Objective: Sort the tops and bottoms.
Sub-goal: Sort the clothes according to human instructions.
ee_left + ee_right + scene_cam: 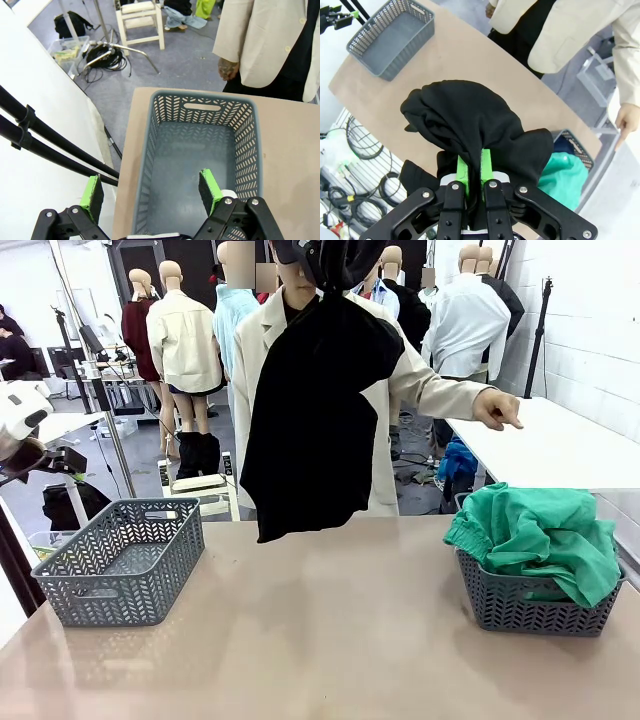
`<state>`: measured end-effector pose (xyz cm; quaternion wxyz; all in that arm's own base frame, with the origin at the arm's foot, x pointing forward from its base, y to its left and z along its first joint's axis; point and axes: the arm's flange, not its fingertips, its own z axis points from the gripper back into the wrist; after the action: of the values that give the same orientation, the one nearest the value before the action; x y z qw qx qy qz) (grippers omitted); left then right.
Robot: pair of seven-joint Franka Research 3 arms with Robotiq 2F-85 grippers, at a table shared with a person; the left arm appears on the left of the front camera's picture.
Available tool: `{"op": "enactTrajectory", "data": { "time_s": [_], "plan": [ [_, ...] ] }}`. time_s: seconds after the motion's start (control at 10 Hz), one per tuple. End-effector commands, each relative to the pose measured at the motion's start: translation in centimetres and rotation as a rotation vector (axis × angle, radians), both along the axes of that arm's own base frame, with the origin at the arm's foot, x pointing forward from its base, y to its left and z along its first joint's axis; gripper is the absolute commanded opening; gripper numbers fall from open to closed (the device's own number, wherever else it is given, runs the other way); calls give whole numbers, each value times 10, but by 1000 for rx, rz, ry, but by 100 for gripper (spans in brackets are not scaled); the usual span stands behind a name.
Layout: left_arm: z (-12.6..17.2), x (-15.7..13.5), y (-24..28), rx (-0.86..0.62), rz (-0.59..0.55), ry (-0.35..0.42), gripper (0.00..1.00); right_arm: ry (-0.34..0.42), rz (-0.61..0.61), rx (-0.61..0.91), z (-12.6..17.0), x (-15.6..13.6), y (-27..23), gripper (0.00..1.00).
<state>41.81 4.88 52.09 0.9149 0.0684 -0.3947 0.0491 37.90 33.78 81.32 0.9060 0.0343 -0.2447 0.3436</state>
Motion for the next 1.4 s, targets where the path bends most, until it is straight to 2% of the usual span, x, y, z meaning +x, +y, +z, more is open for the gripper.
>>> {"op": "enactTrajectory", "data": {
  "time_s": [0.0,0.5,0.7,0.9,1.1,1.3],
  "plan": [
    [-1,-1,-2,-9,21,1,100,-12,-4,-6,2,-1,-1,0],
    [-1,-1,-2,-9,21,1,100,0,0,0,0,0,0,0],
    [-1,-1,-2,-9,21,1,100,-84,-139,20,40,-10,-46,0],
    [-1,-1,-2,-9,21,1,100,-176,-284,46,67,-27,-109,0],
    [-1,-1,-2,-9,21,1,100,-230,-489,86,69,-36,-188,0],
    [-1,-1,-2,-9,21,1,100,-210,-641,118,45,-27,-255,0]
  ]
}}
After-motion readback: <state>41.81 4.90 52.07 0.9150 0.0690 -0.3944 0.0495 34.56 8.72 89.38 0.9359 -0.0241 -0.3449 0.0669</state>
